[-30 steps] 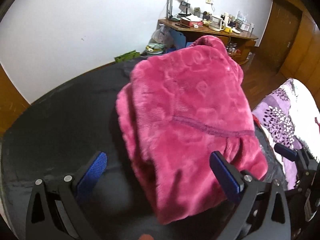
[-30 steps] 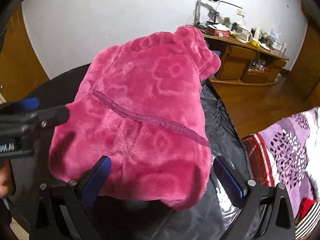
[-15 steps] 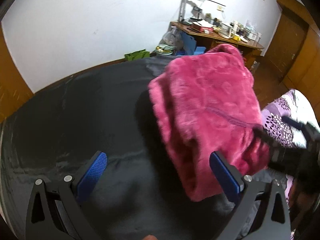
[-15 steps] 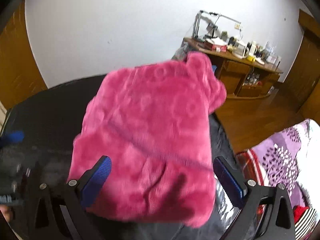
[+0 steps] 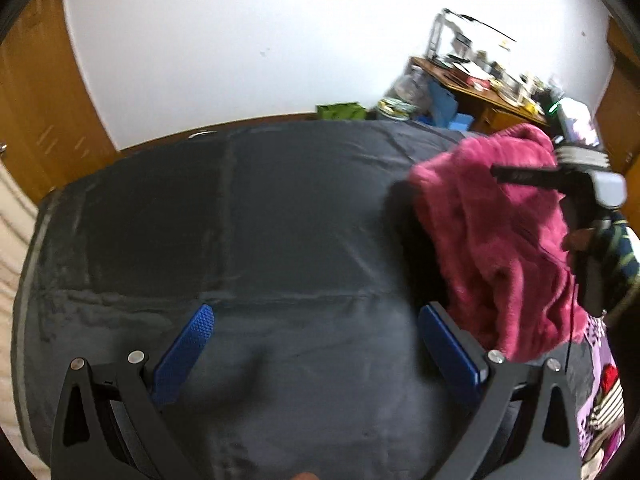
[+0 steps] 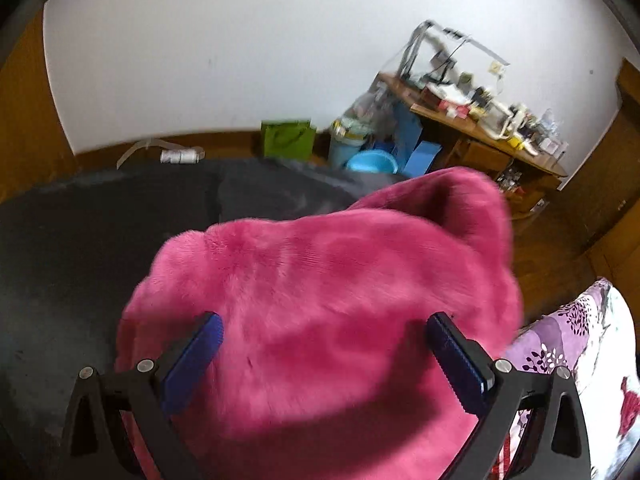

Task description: Fold clothes

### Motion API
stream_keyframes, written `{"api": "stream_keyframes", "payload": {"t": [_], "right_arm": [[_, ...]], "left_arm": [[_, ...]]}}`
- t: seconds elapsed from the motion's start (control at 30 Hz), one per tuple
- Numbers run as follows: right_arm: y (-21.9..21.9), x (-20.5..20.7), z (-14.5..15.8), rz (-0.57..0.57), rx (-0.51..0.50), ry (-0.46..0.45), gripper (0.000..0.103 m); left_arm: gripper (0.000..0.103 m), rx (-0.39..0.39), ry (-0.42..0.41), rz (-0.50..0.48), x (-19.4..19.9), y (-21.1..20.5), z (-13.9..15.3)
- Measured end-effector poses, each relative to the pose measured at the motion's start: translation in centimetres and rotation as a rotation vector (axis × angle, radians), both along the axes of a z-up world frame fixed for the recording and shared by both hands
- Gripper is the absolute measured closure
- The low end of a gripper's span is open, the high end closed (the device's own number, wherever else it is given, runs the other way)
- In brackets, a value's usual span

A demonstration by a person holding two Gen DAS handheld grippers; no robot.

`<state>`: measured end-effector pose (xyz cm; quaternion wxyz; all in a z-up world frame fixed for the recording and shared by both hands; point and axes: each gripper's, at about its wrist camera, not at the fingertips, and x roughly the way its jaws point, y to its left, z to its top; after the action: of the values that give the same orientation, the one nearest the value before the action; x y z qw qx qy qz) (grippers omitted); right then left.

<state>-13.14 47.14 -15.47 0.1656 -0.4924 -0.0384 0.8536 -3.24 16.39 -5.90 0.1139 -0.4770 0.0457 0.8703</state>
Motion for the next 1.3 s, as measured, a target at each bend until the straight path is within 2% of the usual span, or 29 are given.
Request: {"api": "stream_keyframes", "payload": {"t": [0.13, 0.33, 0.53, 0.73, 0.83, 0.93, 1.1, 1.23, 1.3], "right_arm": [[-0.4, -2.1, -3.2, -0.006, 0.021, -0.067, 0.000], [0.9, -4.8, -5.6, -0.002, -0.040, -0.140, 0.000], [1.2, -5.4, -6.6, 0.008, -0.037, -0.132, 0.000], [0.8, -4.5, -6.0, 0.014, -0.021, -0.097, 0.000], [0.2, -2.8, -4.1, 0.025, -0.024, -0.052, 0.000], [-1.1, 0.1, -1.1, 0.075, -0.056, 0.042, 0.000], [-3.6, 6.6, 3.0, 0.127, -0.056, 0.184, 0.000], [-5.3, 11.4, 2.1, 0.088, 0.073, 0.208, 0.000], [-5.7, 12.5, 0.6, 0.090, 0.121, 0.190, 0.000]], "left_arm": [[0.000, -0.002, 0.002, 0.038, -0.4, -1.3, 0.3], [0.000, -0.015, -0.009, 0.055, -0.5, -1.5, 0.4], [0.000, -0.028, -0.002, 0.036, 0.1, -0.6, 1.0], [0.000, -0.040, 0.004, 0.018, 0.7, 0.4, 1.7], [0.000, -0.036, 0.012, -0.004, 1.2, 0.5, 2.1], [0.000, -0.029, 0.010, -0.024, 1.5, 0.8, 2.1], [0.000, -0.006, 0.008, -0.056, 1.8, 1.1, 2.2], [0.000, 0.014, 0.003, -0.064, 2.0, 0.9, 2.1], [0.000, 0.023, 0.000, -0.065, 2.1, 0.7, 2.0]]}}
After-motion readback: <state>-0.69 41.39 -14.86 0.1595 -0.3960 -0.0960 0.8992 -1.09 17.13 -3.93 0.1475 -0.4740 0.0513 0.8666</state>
